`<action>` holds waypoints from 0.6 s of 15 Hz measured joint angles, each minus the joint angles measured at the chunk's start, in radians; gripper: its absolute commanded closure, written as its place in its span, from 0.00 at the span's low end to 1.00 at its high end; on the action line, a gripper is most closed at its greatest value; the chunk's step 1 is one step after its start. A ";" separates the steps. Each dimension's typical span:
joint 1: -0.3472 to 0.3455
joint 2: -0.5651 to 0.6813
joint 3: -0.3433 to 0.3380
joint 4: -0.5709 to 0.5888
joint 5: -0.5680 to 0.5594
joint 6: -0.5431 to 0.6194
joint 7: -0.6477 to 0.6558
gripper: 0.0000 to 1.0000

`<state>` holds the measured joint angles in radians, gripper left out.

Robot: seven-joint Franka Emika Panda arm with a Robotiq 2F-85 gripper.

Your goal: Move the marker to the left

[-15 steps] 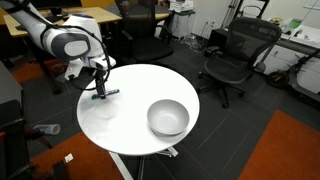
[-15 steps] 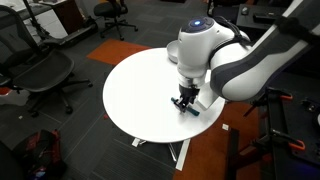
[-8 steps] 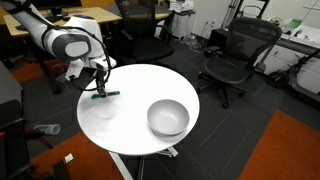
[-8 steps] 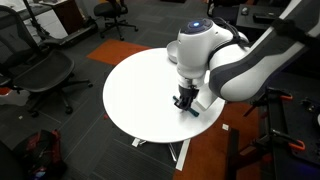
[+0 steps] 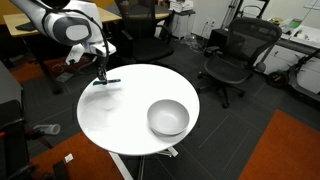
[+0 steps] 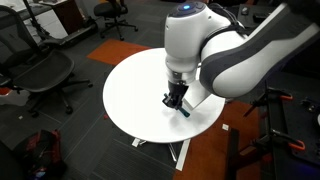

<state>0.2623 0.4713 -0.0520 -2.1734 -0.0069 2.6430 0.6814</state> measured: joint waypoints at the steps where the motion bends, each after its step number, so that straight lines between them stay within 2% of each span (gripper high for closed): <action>1: 0.014 -0.006 -0.009 0.033 0.000 -0.034 0.047 0.95; 6: 0.027 0.009 -0.029 0.213 -0.002 -0.199 0.248 0.95; 9: 0.012 0.054 -0.029 0.312 0.000 -0.228 0.330 0.95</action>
<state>0.2741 0.5257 -0.0809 -1.8617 -0.0074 2.4148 1.0114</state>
